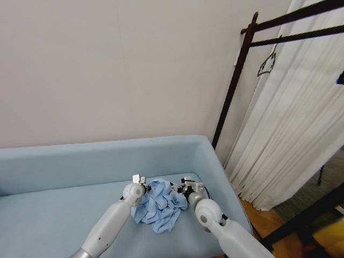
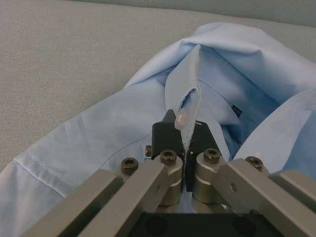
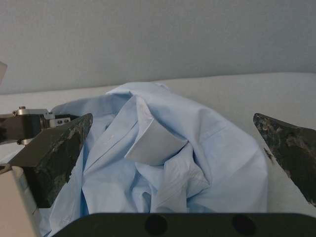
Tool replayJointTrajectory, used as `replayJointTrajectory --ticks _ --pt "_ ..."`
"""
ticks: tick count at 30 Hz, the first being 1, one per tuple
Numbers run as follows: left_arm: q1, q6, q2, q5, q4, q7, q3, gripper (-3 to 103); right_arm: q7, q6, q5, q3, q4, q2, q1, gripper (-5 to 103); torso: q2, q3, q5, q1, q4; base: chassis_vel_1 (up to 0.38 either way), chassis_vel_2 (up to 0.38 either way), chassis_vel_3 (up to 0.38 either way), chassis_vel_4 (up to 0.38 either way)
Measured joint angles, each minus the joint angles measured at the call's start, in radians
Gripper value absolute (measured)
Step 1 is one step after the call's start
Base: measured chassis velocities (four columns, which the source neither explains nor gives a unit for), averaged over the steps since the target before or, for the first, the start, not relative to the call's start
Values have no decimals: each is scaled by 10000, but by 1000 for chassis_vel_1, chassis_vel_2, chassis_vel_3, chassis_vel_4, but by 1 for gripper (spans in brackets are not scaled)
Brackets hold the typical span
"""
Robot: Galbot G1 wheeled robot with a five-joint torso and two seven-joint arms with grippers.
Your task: Pick up the clothes from the sofa and hang them on the clothes hanger.
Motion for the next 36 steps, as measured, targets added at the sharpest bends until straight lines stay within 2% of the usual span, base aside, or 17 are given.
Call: replayJointTrajectory --ticks 9,30,31,32,36 --pt "-25 -1 -85 7 -40 0 -8 0 166 -41 348 -731 -1248 346 1000 100 0 0 1 0 2 0 0 0 0" --pt "-4 -19 -157 53 -53 66 -24 0 -22 216 -142 -1078 -2926 1060 1475 101 -1 0 1 0 1 0 0 0 0" --pt "-6 -19 -171 52 -55 68 -24 0 -46 237 -217 -1075 -2991 1087 1476 96 0 -1 1 0 1 0 0 0 0" --pt "-6 -19 -171 52 -55 68 -24 0 -46 237 -217 -1075 -2991 1087 1476 96 0 -1 1 0 1 0 0 0 0" --pt "-24 -13 -218 51 -56 67 -19 0 -120 310 -414 -1029 -3154 1159 1442 75 -1 -1 1 0 0 0 0 0 0"
